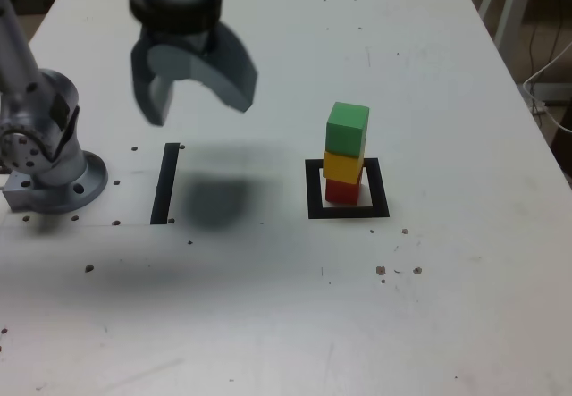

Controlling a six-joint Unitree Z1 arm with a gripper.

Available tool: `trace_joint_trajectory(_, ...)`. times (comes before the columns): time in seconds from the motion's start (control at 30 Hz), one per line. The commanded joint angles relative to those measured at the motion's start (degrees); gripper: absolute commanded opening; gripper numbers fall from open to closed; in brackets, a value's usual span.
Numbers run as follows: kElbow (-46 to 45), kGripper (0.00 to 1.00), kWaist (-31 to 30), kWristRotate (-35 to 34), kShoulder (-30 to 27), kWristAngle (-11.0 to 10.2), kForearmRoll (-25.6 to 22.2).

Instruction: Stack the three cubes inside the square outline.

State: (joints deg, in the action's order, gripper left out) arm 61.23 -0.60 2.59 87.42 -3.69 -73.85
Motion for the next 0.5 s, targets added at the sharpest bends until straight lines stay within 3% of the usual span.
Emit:
trace_joint_trajectory(0.0, -2.2, 1.00, 0.1, -0.4, -1.2, 0.8, 1.4)
trace_joint_trajectory(0.47, -14.9, 1.00, 0.1, -1.6, -2.3, 5.3, 10.8)
